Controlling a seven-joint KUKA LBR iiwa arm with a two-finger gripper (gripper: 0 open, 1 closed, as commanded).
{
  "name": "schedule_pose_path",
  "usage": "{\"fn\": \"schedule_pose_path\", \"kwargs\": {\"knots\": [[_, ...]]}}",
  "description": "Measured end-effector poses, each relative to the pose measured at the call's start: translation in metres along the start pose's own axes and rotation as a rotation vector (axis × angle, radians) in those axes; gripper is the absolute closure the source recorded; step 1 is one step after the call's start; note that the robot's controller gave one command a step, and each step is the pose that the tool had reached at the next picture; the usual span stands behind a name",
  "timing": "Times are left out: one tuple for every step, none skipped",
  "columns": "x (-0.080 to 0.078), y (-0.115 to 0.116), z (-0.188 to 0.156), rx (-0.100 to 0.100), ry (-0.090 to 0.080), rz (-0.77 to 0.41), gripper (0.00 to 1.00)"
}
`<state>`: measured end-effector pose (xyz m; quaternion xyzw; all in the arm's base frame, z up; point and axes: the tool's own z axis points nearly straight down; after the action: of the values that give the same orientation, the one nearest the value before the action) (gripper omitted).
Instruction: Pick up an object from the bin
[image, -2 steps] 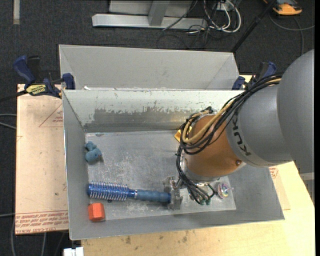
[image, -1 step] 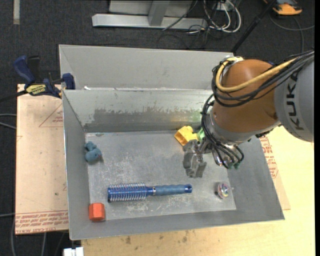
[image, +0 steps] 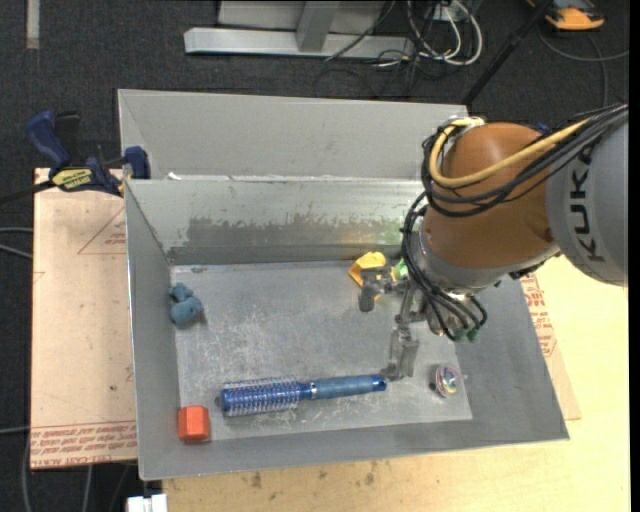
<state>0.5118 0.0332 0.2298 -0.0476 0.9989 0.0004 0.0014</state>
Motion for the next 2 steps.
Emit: {"fn": "schedule_pose_path", "kwargs": {"knots": [[0.009, 0.0038, 0.1517, -0.001, 0.01, -0.156, 0.0], [0.0068, 0.0036, 0.1478, -0.001, 0.004, -0.155, 1.0]]}}
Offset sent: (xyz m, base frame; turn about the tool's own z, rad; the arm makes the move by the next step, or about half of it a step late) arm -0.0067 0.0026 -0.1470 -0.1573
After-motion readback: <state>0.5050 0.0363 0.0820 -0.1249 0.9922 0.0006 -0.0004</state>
